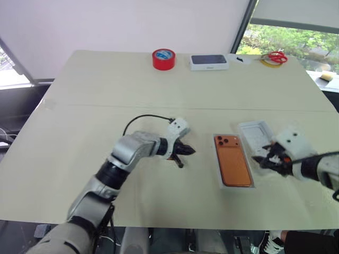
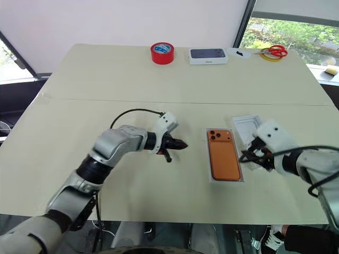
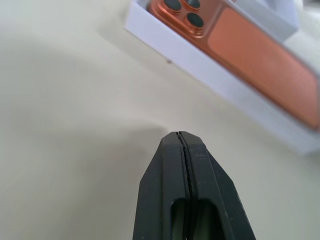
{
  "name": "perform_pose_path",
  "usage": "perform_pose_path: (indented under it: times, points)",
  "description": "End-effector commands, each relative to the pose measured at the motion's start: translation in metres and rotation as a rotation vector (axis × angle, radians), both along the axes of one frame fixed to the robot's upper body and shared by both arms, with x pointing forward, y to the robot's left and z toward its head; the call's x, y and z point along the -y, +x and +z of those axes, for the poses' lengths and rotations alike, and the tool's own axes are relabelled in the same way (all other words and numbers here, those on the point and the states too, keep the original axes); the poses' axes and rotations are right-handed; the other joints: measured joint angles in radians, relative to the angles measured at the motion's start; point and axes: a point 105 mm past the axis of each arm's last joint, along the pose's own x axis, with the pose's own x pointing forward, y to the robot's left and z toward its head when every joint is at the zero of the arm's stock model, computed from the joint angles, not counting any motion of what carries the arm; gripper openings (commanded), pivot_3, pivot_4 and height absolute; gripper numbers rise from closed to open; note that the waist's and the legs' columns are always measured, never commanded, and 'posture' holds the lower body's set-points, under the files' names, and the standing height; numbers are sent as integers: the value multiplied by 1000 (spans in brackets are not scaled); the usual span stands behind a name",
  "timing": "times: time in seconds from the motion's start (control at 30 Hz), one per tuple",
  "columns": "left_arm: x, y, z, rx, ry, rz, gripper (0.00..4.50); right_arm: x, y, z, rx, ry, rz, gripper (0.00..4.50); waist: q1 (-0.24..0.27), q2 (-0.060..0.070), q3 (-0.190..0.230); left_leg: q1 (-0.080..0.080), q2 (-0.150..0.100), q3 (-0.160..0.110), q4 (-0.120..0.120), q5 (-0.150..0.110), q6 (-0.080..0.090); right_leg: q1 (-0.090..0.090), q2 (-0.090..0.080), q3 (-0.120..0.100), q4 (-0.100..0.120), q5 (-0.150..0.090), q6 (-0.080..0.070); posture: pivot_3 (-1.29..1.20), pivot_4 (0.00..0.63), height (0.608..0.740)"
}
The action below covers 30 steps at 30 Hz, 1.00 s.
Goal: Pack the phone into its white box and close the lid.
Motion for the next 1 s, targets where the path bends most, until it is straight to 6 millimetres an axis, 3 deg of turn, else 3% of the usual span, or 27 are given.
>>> perform_pose_path:
  times: [0.03,0.17,0.37,0.63,0.73,0.83,1.0]
  points:
    - [3,-19,30,316,-91,-215,0,14,10,-8,-85,55,-126,2254,5,0,0,0,0,0,0,0,0,0,-1,0,0,0,0,0,150,730]
    - [-7,-34,31,425,-94,-354,0,18,20,-12,-131,123,-180,2254,4,1,0,-2,0,2,3,0,0,0,-1,0,0,0,0,0,150,730]
    - [-17,-51,28,422,-95,-464,0,17,31,-15,-182,196,-212,2254,0,1,0,-2,0,4,3,-2,3,-1,-1,0,1,0,0,0,150,730]
    - [-15,-50,20,414,-83,-431,0,10,49,-28,-229,207,-247,2254,0,2,-1,-2,1,4,4,-2,3,-1,0,0,2,0,0,0,150,730]
    - [-17,-47,20,407,-84,-392,0,10,50,-30,-240,196,-253,1427,1,2,-1,-3,1,4,5,-1,3,-1,0,0,2,0,0,0,150,730]
    - [-21,-46,20,403,-85,-366,0,10,48,-29,-245,197,-250,41,0,2,-1,-3,1,5,7,-2,3,-1,0,0,2,0,0,0,150,730]
    - [-26,-41,19,403,-83,-311,0,10,47,-18,-222,226,-248,41,0,2,-1,-3,1,4,7,-3,4,-1,0,0,3,0,0,0,150,730]
